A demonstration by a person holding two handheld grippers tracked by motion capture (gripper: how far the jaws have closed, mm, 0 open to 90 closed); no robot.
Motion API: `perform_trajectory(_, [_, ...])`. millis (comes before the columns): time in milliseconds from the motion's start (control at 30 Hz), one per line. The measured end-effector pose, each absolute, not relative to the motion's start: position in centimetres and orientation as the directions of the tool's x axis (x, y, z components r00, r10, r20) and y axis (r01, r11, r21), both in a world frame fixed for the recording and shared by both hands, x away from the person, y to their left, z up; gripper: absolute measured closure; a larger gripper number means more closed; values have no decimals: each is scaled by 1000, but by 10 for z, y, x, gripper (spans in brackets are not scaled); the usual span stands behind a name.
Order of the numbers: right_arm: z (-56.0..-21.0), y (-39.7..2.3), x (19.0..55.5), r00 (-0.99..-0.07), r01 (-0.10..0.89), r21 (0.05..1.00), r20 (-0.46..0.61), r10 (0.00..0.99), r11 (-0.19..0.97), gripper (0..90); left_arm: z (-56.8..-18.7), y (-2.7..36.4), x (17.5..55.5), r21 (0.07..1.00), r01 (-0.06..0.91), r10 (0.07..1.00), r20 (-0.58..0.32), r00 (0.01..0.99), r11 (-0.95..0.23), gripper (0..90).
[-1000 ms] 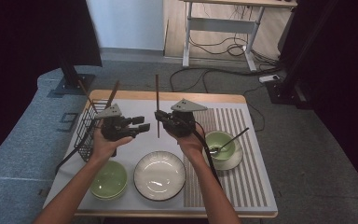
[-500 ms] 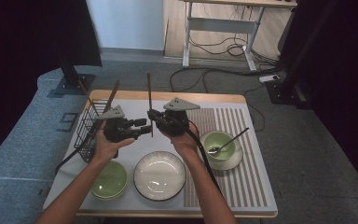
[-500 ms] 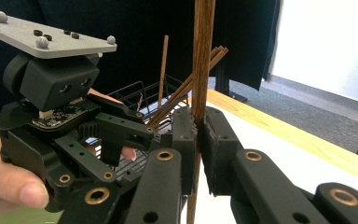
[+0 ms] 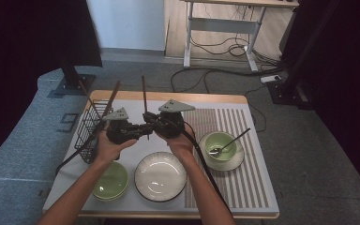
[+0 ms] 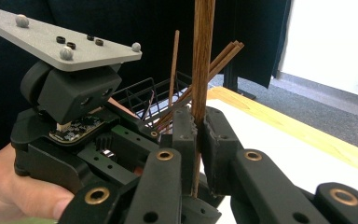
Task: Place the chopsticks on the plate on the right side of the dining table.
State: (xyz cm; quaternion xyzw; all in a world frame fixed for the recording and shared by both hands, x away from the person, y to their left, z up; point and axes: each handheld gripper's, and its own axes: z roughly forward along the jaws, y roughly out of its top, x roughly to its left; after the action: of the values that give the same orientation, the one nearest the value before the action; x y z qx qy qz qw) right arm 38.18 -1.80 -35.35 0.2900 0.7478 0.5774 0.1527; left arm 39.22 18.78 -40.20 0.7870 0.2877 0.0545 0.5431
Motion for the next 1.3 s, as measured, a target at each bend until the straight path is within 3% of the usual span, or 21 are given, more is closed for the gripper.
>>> perform_trajectory(233, [-359, -22, 386, -774, 282, 945, 121, 622, 168, 824, -405, 185, 392, 872, 404, 497, -230, 836, -276, 851])
perform_trajectory(1167, [-375, -39, 390, -733, 328, 929, 136, 667, 172, 707, -410, 182, 390, 840, 423, 495, -223, 840, -339, 857])
perform_trajectory(1300, [-372, -40, 387, -723, 307, 931, 93, 684, 197, 673, -410, 181, 391, 829, 438, 500, -231, 835, -348, 858])
